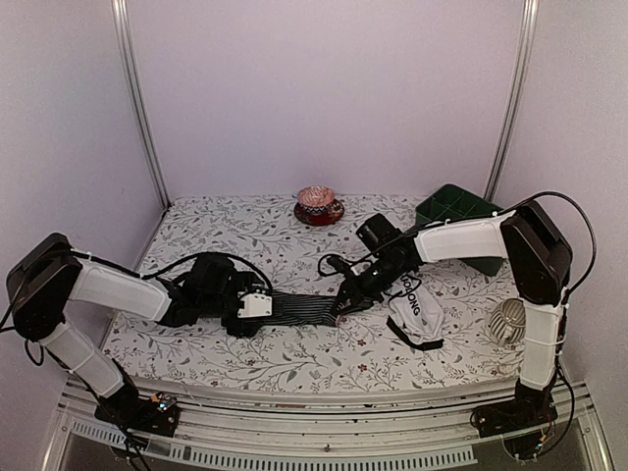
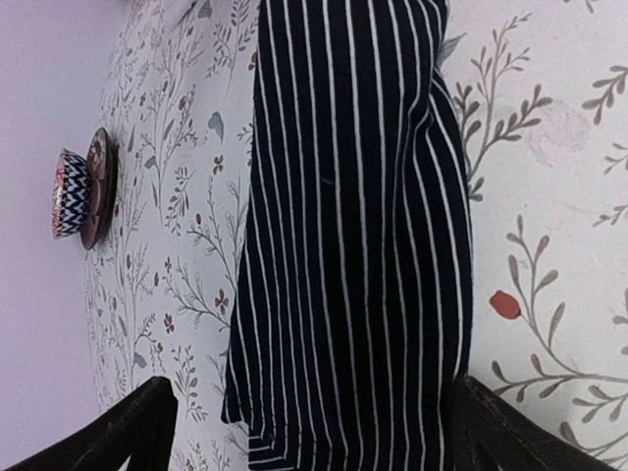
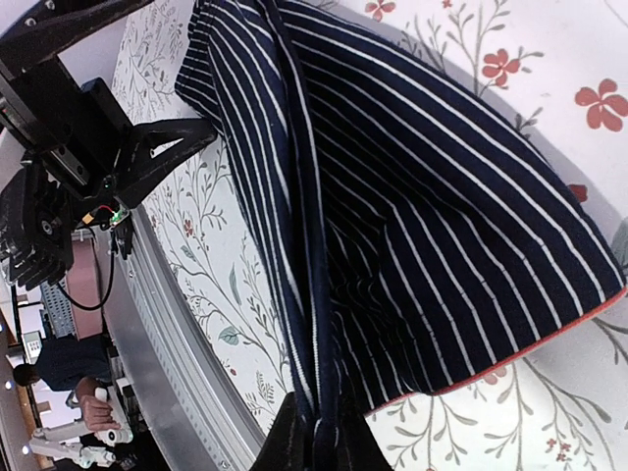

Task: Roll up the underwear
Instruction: Smooth out the underwear at the center of the board.

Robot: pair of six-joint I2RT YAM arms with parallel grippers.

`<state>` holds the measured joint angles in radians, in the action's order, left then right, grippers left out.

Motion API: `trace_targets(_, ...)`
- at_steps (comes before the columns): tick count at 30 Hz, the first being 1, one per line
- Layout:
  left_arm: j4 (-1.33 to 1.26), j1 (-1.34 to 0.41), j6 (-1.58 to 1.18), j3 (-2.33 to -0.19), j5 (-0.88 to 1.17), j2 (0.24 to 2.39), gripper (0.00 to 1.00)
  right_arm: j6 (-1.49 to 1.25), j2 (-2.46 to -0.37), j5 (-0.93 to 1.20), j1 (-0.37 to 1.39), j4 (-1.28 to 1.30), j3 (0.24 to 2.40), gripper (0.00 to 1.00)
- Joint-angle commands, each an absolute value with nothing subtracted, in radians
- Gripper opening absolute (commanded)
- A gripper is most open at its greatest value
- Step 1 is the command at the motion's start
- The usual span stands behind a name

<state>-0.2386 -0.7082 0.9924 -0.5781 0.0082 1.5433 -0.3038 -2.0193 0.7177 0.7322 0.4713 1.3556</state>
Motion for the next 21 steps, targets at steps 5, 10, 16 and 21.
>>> trace_targets(5, -0.368, -0.670, 1.058, -0.530, -0.092, 1.577, 0.98, -0.271, -2.043, 0.730, 0.726, 0.498, 1.397, 0.09)
trace_targets(10, -0.346, -0.635, 1.105, -0.499, -0.081, 1.531, 0.99, -0.258, -2.036, 0.724, 0.735, 0.511, 1.390, 0.09)
trace_targets(16, -0.370, -0.587, 1.157, -0.494, -0.093, 1.518, 0.99, -0.297, -2.035, 0.706, 0.823, 0.475, 1.381, 0.08)
trace_targets(21, -0.385, -0.575, 1.178, -0.497, -0.091, 1.534, 0.99, -0.386, -2.043, 0.688, 0.905, 0.407, 1.394, 0.09)
